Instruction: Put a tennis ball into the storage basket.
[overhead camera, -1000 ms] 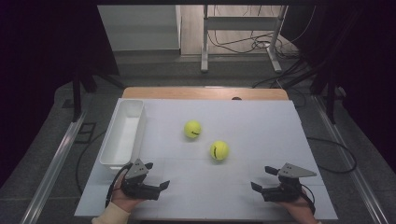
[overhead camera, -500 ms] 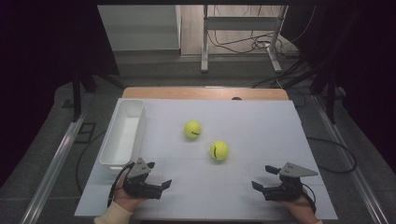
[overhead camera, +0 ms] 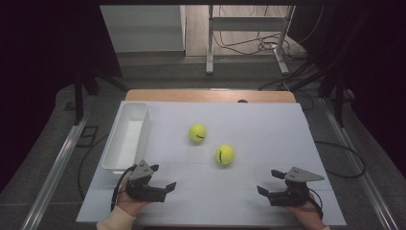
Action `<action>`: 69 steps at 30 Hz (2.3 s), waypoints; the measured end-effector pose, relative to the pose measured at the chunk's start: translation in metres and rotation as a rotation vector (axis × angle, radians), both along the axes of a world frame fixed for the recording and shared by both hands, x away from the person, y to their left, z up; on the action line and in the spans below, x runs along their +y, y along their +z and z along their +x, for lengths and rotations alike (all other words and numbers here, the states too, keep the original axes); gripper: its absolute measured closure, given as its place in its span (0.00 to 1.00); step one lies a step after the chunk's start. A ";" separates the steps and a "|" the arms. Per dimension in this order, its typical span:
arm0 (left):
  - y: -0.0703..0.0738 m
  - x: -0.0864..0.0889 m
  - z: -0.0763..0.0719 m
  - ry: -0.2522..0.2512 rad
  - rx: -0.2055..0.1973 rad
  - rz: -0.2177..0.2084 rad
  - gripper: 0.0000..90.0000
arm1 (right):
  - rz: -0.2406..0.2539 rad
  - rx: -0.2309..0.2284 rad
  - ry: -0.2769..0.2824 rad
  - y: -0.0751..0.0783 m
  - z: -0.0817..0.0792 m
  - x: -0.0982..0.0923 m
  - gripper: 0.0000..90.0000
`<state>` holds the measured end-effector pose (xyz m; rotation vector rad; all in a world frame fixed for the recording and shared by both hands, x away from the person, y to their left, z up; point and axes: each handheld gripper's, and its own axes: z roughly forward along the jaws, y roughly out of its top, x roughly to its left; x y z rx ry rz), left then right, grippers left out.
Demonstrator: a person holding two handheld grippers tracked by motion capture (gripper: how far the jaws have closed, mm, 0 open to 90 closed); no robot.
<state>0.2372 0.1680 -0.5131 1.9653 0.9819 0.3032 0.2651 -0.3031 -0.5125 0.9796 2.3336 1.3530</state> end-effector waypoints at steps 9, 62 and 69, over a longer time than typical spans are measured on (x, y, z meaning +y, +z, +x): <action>0.005 -0.008 0.003 0.004 0.023 0.015 0.08 | -0.011 -0.008 0.013 0.001 0.001 0.003 0.15; 0.037 -0.034 0.050 -0.028 0.032 -0.014 0.08 | -0.022 -0.015 0.024 0.002 0.002 0.004 0.16; 0.041 -0.038 0.058 -0.035 0.033 -0.019 0.08 | -0.001 -0.013 0.026 0.002 0.003 0.004 0.16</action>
